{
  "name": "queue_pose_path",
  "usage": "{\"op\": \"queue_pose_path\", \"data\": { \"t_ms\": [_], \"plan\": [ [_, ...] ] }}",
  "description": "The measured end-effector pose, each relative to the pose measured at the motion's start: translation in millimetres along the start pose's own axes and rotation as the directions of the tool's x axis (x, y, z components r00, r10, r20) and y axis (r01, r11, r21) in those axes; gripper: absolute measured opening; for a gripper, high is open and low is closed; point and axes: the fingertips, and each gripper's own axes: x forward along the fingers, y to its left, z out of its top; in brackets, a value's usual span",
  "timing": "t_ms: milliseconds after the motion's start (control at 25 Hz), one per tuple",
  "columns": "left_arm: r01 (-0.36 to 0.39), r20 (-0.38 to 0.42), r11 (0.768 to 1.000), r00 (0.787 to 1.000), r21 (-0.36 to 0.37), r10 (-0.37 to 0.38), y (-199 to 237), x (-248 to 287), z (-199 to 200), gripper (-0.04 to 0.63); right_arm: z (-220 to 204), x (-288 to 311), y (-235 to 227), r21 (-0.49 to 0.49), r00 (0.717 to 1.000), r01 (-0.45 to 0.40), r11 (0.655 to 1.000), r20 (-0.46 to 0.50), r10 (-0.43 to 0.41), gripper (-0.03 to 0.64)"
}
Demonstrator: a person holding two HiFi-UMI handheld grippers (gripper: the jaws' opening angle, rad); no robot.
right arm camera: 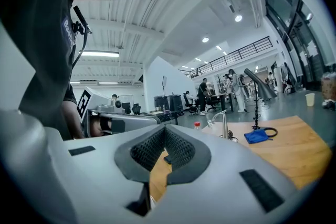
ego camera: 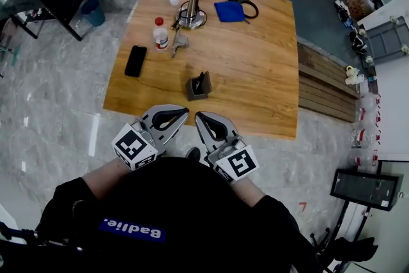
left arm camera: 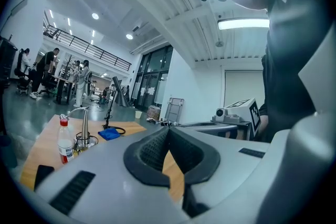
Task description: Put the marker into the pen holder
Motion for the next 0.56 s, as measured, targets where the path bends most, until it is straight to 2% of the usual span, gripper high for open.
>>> {"op": "queue_pose_path", "data": {
  "t_ms": [560],
  "plan": [
    [0.008, -0.005, 1.0, 1.0, 0.006, -0.007, -5, -11, -1, 0.009, -1, 1, 12, 0.002, 1.0, -0.002, 1.0, -0.014, 0.002, 0.006]
  ]
}}
